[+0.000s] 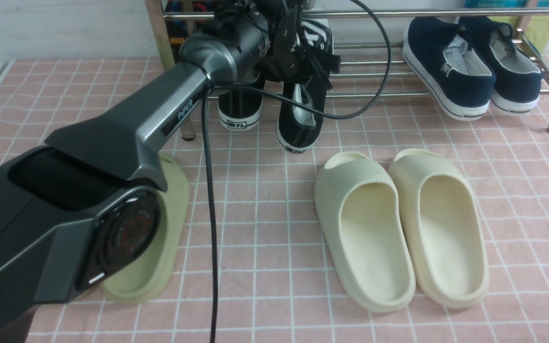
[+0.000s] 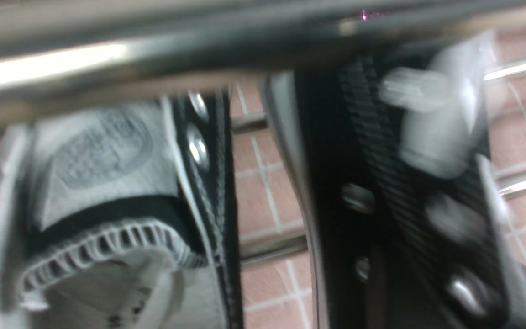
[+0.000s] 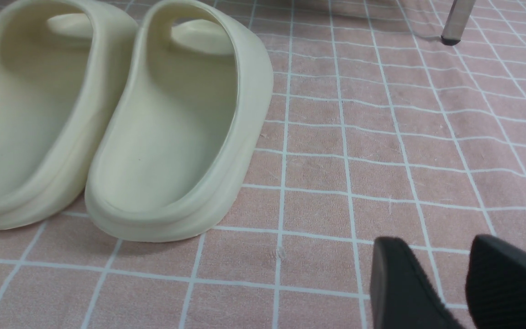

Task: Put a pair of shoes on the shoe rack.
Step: Use the left arm to put a shoe into the shoe rack

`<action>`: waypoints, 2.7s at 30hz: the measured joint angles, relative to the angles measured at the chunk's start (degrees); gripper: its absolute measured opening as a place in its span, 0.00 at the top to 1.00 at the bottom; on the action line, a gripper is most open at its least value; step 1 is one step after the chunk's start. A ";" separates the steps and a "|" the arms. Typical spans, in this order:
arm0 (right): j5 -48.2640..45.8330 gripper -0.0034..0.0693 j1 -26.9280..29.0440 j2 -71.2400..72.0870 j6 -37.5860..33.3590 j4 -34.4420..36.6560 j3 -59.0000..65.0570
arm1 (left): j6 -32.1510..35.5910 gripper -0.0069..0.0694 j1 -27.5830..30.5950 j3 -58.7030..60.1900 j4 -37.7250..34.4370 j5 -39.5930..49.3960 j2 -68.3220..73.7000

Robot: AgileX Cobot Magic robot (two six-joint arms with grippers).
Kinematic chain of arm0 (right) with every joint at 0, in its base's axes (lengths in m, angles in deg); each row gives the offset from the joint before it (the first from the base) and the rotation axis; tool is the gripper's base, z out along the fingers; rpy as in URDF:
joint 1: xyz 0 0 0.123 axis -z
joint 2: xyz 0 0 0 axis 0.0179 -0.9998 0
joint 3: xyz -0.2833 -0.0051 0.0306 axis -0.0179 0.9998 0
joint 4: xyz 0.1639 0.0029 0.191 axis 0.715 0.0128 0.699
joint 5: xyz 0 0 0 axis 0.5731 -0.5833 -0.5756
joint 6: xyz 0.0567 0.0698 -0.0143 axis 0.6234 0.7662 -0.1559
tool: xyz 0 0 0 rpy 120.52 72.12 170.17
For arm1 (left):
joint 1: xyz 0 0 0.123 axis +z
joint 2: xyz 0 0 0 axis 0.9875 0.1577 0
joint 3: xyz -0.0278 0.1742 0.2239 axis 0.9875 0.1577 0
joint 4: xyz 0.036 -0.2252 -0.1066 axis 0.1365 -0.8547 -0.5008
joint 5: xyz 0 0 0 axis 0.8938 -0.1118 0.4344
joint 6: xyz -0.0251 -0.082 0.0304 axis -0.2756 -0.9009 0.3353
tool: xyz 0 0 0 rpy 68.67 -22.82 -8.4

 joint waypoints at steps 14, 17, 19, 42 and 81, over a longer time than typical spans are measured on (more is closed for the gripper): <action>0.00 0.62 0.00 0.00 0.00 0.00 0.00 | 7.42 0.50 -1.96 -0.56 -6.41 12.68 -11.93; 0.00 0.62 0.00 0.00 0.00 0.00 0.00 | 9.83 0.61 -3.70 -0.78 -6.74 20.46 -13.19; 0.00 0.62 0.00 0.00 0.00 0.00 0.00 | 10.62 0.69 -4.84 -0.40 -6.98 25.97 -12.58; 0.00 0.62 0.00 0.00 0.00 0.00 0.00 | 13.78 0.91 -6.13 6.83 -5.18 28.34 -0.04; 0.00 0.62 0.00 0.00 0.00 0.00 0.00 | 3.69 0.91 -5.24 -2.36 -0.48 8.59 0.98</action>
